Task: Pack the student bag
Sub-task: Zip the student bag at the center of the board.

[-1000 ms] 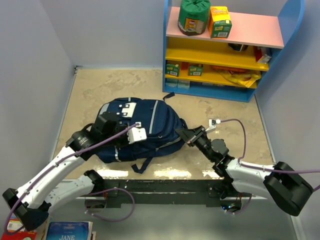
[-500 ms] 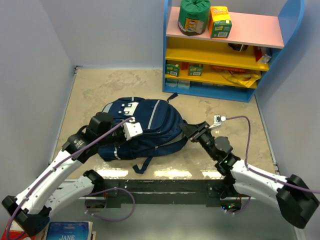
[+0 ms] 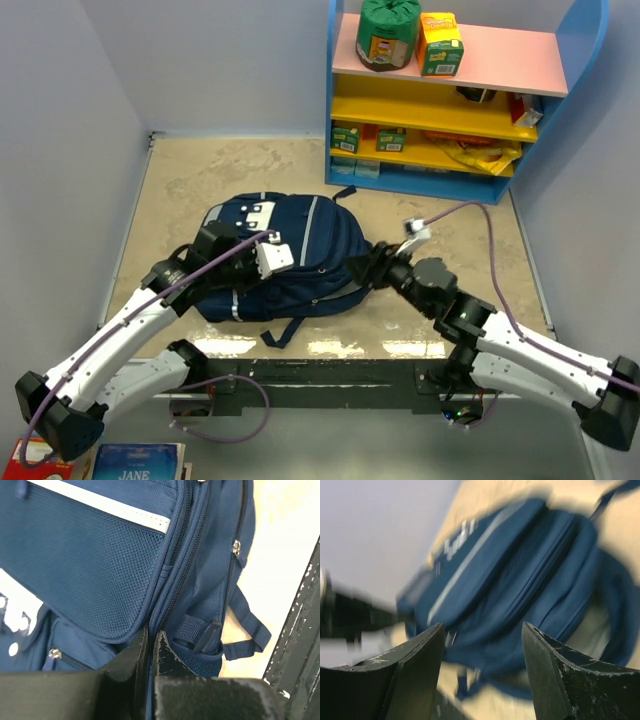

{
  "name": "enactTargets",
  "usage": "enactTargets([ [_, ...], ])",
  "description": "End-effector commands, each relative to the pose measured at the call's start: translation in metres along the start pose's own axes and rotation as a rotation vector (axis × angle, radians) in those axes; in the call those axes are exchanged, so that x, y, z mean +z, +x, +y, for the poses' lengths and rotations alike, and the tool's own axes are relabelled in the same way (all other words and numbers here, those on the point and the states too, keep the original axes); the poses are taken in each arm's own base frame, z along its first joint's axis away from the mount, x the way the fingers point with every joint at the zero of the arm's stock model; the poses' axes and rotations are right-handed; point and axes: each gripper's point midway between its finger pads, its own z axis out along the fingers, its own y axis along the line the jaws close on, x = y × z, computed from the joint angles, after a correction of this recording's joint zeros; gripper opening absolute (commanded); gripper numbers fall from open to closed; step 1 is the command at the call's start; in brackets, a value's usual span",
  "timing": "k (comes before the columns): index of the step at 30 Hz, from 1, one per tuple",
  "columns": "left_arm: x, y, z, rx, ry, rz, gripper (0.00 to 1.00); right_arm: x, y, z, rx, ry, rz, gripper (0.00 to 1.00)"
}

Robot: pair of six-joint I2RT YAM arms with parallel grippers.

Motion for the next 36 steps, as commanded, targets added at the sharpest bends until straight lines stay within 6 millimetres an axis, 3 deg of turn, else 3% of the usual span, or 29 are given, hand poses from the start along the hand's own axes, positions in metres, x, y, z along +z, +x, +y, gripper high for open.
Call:
enactTargets([
  [1,0.007,-0.032,0.028,-0.001,-0.082,-0.090,0.00,-0.023,0.070,0.006,-0.165,0.040,0.205,0.66],
  [6,0.022,-0.031,0.033,0.011,-0.063,-0.050,0.00,-0.028,0.130,0.008,-0.284,0.099,0.294,0.70],
  [9,0.025,-0.038,0.036,0.024,-0.042,-0.043,0.00,-0.023,0.150,0.002,-0.352,0.156,0.292,0.74],
  [17,0.017,-0.042,0.030,0.046,-0.027,-0.049,0.00,0.005,0.139,-0.013,-0.417,0.261,0.093,0.73],
  [25,0.014,-0.040,0.026,0.048,-0.018,-0.057,0.00,0.026,0.147,0.001,-0.452,0.232,0.050,0.69],
  [31,0.014,-0.040,0.023,0.055,-0.012,-0.060,0.00,0.034,0.159,-0.002,-0.447,0.251,0.051,0.59],
  [36,0.013,-0.038,0.022,0.054,-0.011,-0.059,0.00,0.040,0.167,-0.003,-0.446,0.268,0.055,0.44],
])
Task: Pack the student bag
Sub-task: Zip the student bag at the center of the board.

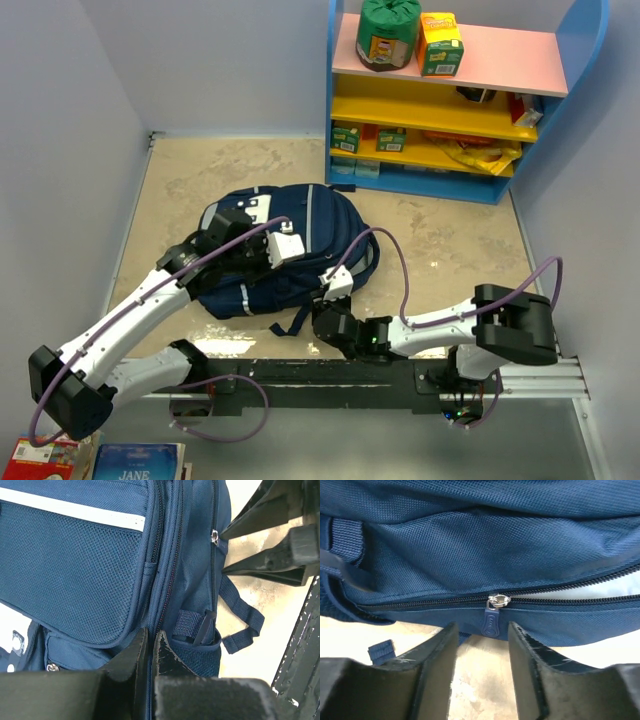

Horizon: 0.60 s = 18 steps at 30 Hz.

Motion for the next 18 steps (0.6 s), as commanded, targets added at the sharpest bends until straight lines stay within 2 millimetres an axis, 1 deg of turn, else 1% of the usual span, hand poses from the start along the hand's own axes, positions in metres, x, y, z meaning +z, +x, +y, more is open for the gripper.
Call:
enactTargets([
  [1,-0.012,-0.025,0.012,0.048,-0.056,-0.089,0.00,0.007,-0.021,0.014,0.078,0.019,-0.065,0.42],
  [2,-0.012,-0.025,0.012,0.048,-0.055,-0.089,0.00,0.008,-0.019,0.013,0.079,0.024,-0.063,0.37],
  [4,-0.012,-0.026,0.011,0.045,-0.053,-0.092,0.00,0.008,-0.020,0.012,0.083,0.029,-0.065,0.32],
  [5,-0.012,-0.026,0.011,0.046,-0.051,-0.093,0.00,0.007,-0.021,0.011,0.087,0.033,-0.067,0.27],
  [7,-0.012,-0.026,0.009,0.045,-0.047,-0.093,0.00,0.006,-0.021,0.008,0.087,0.038,-0.071,0.20],
  [8,-0.012,-0.026,0.009,0.045,-0.047,-0.093,0.00,0.005,-0.023,0.007,0.092,0.039,-0.071,0.14],
  [10,-0.011,-0.025,0.009,0.043,-0.044,-0.092,0.00,0.003,-0.023,0.003,0.097,0.046,-0.071,0.08],
  [11,-0.011,-0.024,0.008,0.044,-0.042,-0.091,0.00,0.001,-0.025,0.002,0.102,0.044,-0.074,0.02],
  [12,-0.011,-0.023,0.008,0.045,-0.041,-0.090,0.00,0.000,-0.023,-0.002,0.098,0.049,-0.070,0.00],
  [16,-0.009,-0.017,0.007,0.050,-0.042,-0.074,0.00,-0.007,-0.022,-0.014,0.112,0.048,-0.065,0.00],
  [18,-0.009,-0.013,0.005,0.052,-0.038,-0.065,0.00,-0.016,-0.029,-0.019,0.137,0.016,-0.076,0.00],
])
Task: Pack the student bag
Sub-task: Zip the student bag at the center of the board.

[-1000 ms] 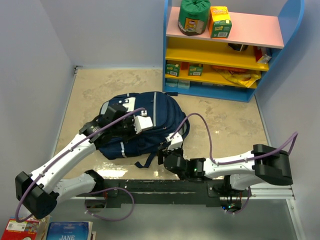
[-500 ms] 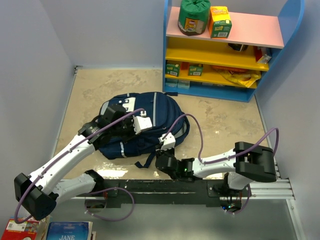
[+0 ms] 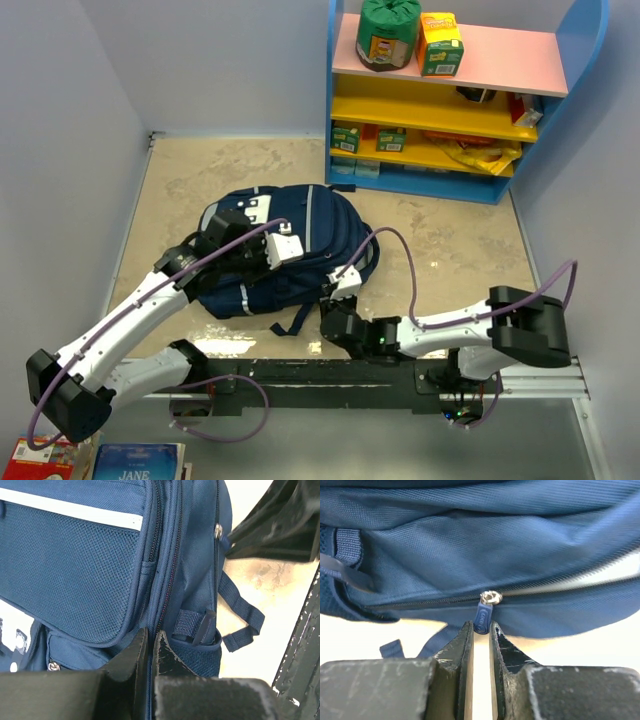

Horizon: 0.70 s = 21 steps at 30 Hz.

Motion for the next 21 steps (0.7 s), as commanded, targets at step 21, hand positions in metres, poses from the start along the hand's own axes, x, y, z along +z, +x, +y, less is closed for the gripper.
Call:
enactTargets([
  [21,-0.001,0.018,-0.022,0.088,0.081,0.005,0.00,-0.029,-0.026,-0.044,0.155,-0.047,-0.025,0.00],
])
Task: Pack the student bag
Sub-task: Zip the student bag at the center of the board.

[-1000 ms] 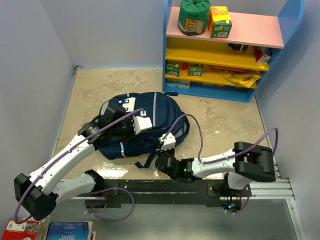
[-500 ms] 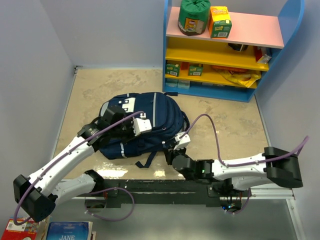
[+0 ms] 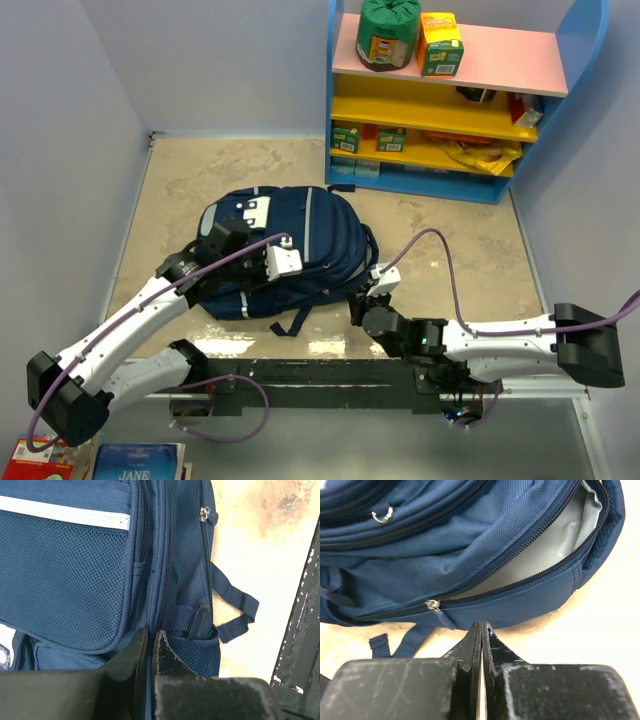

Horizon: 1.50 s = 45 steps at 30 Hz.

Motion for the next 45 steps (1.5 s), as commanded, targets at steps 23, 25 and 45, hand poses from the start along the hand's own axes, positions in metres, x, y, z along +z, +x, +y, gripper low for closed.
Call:
enactTargets([
  [23,-0.008,-0.005,0.000,0.036,-0.001,-0.011,0.00,0.030,0.018,0.042,-0.009,-0.046,0.008,0.54],
  [25,-0.007,-0.005,0.001,0.040,0.001,-0.009,0.00,0.032,0.017,0.044,-0.013,-0.042,-0.001,0.55],
  [45,0.001,0.002,-0.006,0.049,0.043,0.015,0.00,0.040,0.016,0.038,-0.009,0.030,-0.011,0.00],
])
